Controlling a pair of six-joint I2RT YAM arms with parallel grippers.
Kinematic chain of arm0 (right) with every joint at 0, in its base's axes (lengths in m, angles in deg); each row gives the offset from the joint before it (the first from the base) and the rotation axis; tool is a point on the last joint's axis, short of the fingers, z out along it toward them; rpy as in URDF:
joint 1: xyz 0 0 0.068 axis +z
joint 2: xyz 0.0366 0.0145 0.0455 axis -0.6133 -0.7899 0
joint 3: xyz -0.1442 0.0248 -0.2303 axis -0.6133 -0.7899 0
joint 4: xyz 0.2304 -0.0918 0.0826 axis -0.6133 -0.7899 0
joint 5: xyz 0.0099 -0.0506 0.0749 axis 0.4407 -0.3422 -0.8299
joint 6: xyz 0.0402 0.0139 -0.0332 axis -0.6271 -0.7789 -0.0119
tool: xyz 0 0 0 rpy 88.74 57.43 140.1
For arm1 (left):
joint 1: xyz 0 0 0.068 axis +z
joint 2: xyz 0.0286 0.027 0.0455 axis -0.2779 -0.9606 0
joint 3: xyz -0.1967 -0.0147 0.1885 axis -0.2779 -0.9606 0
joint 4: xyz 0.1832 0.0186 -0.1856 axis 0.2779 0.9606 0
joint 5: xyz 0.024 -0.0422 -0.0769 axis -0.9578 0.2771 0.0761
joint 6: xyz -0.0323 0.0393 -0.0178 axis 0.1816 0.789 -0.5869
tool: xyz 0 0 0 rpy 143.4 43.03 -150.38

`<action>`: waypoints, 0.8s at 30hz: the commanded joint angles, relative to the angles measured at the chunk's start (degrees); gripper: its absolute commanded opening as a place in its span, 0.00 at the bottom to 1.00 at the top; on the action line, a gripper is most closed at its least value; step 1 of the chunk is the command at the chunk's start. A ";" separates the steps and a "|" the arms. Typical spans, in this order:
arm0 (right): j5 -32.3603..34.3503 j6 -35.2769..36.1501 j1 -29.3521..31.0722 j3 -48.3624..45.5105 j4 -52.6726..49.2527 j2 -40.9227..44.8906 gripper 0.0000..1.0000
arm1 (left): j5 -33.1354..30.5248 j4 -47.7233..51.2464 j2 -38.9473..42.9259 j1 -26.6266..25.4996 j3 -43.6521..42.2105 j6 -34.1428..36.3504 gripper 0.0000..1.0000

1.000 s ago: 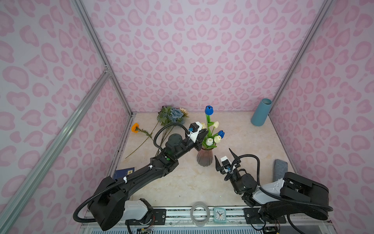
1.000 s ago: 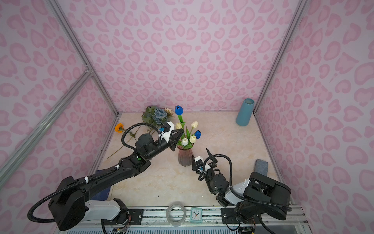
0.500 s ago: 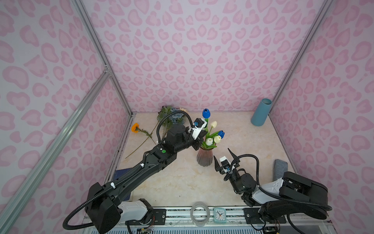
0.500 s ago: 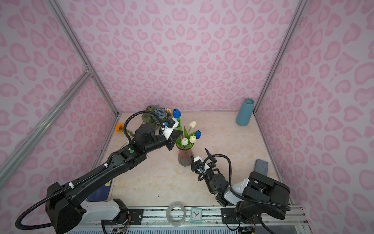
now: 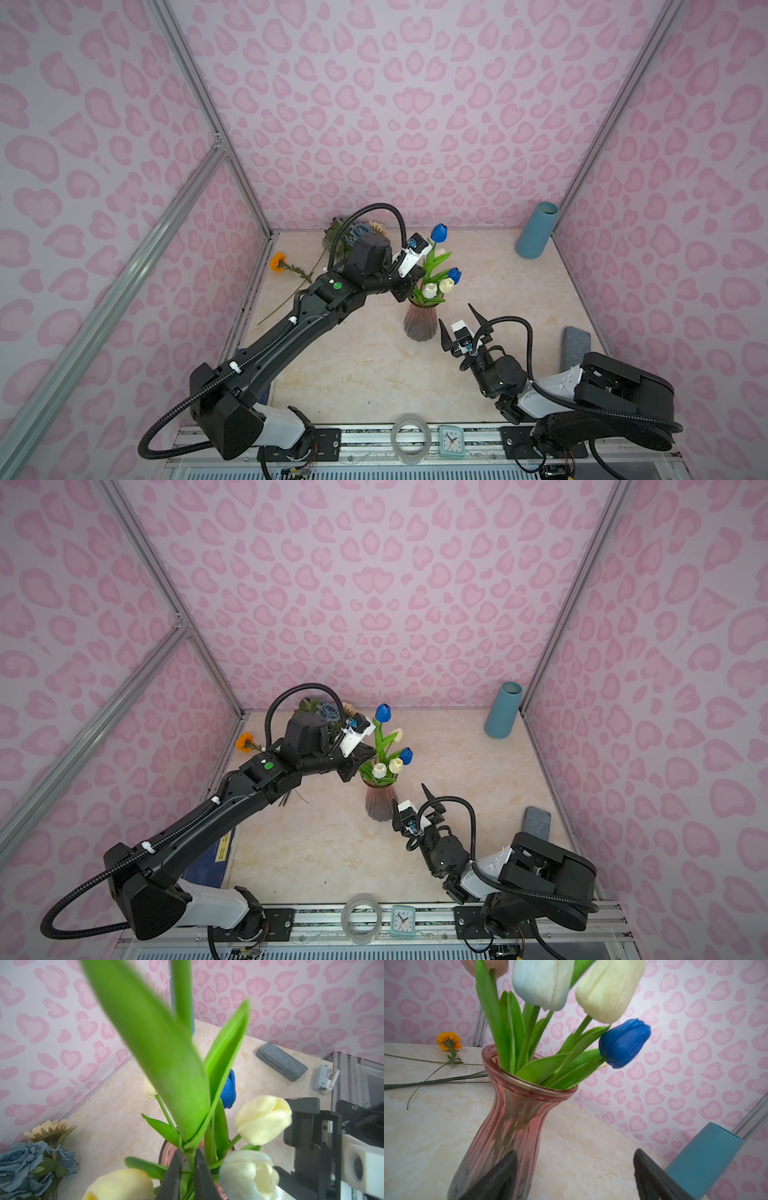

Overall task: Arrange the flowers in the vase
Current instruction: 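Lower the blue tulip stem into the vase mouth with the left gripper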

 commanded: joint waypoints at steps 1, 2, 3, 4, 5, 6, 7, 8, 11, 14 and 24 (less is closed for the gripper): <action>0.48 -0.26 -0.01 -0.18 2.00 0.06 0.87 | 1.41 1.88 1.50 0.10 -0.20 1.11 0.20; 0.61 -0.16 -0.06 -0.21 2.11 -0.03 0.87 | 1.97 2.58 1.76 0.19 0.02 1.63 0.28; 0.78 -0.13 -0.08 -0.08 2.10 0.00 0.87 | 2.44 4.43 1.71 0.20 0.97 2.72 0.35; 0.67 -0.16 0.00 -0.10 2.06 -0.13 0.87 | 1.83 5.90 1.69 0.20 2.02 3.23 0.40; 0.56 -0.16 0.00 -0.12 2.05 -0.08 0.87 | 0.61 6.19 2.06 0.21 2.21 3.21 0.41; 0.44 -0.24 -0.02 -0.07 2.07 -0.14 0.87 | -0.34 5.64 3.03 0.20 1.53 3.49 0.41; 0.41 -0.27 -0.06 -0.02 2.04 -0.19 0.87 | -1.28 4.30 4.42 0.20 0.30 3.59 0.41; 0.45 -0.27 -0.07 0.00 2.01 -0.19 0.88 | -2.02 2.49 5.85 0.20 -1.01 3.39 0.41; -1.62 -0.96 -0.65 0.50 0.48 -0.11 0.96 | -3.59 -5.88 11.01 0.45 -6.04 1.13 0.41; -7.16 -3.67 -2.29 2.18 -6.59 1.18 0.98 | -3.57 -14.58 16.36 0.89 -9.70 -0.92 0.42; -38.52 -18.28 -14.14 6.30 -24.51 6.90 0.98 | -11.63 -37.66 38.16 1.52 -36.35 0.71 0.75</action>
